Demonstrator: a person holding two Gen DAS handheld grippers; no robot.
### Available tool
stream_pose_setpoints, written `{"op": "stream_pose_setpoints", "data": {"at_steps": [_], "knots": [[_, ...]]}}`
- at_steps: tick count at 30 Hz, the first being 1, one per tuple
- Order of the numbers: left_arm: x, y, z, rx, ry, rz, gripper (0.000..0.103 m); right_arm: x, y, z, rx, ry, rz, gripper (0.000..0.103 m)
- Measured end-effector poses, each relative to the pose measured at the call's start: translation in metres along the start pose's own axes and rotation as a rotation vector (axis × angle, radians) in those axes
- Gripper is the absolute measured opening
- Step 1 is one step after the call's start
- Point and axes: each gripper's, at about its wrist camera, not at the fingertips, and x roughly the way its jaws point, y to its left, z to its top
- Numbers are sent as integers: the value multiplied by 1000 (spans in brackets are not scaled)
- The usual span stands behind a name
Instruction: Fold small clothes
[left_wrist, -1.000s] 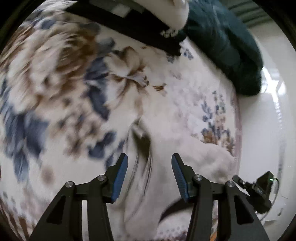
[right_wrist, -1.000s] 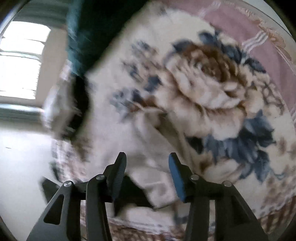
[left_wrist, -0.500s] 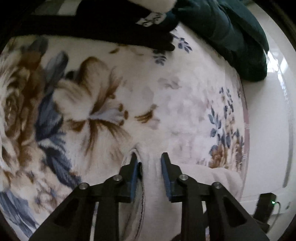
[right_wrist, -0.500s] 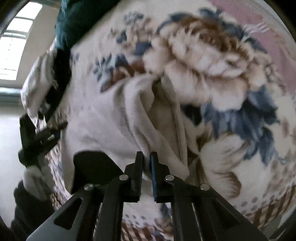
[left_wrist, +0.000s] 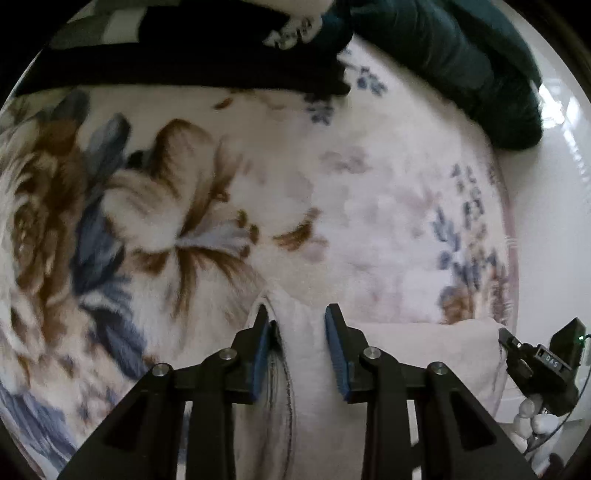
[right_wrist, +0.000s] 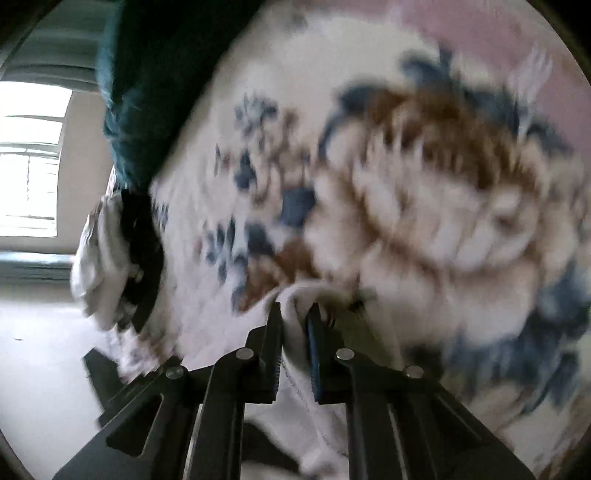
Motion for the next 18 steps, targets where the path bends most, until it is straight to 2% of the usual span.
{"op": "stream_pose_setpoints", "data": {"at_steps": [2, 4, 5, 6, 7, 8, 9, 11, 16, 17, 18], "knots": [[1, 0, 4, -24, 14, -7, 27, 15, -1, 2, -37, 32, -81, 13], [-11, 2, 5, -41, 26, -38, 29, 22, -6, 3, -18, 97, -60, 18], [-19, 3, 2, -48, 22, -51, 32, 18, -7, 4, 1, 107, -52, 26], [-29, 5, -4, -61, 15, -66, 36, 13, -9, 4, 22, 109, -31, 31], [-40, 9, -12, -78, 3, -79, 44, 2, -13, 3, 57, 103, 1, 34], [-49, 12, -22, -96, -1, -69, 54, -5, -15, 0, 76, 97, 7, 40], [-58, 17, -38, -126, 4, -26, 57, -16, -19, -4, 87, 90, 3, 45], [-65, 25, -62, -180, 17, -15, 58, -31, -25, -16, 88, 98, -7, 51], [-45, 37, -117, -328, 126, -35, 57, -27, -45, -50, 104, 209, -50, 51], [-42, 37, -123, -349, 129, -39, 53, -23, -48, -56, 114, 225, -59, 51], [-41, 37, -129, -364, 109, -48, 43, -20, -50, -64, 120, 240, -81, 43]]}}
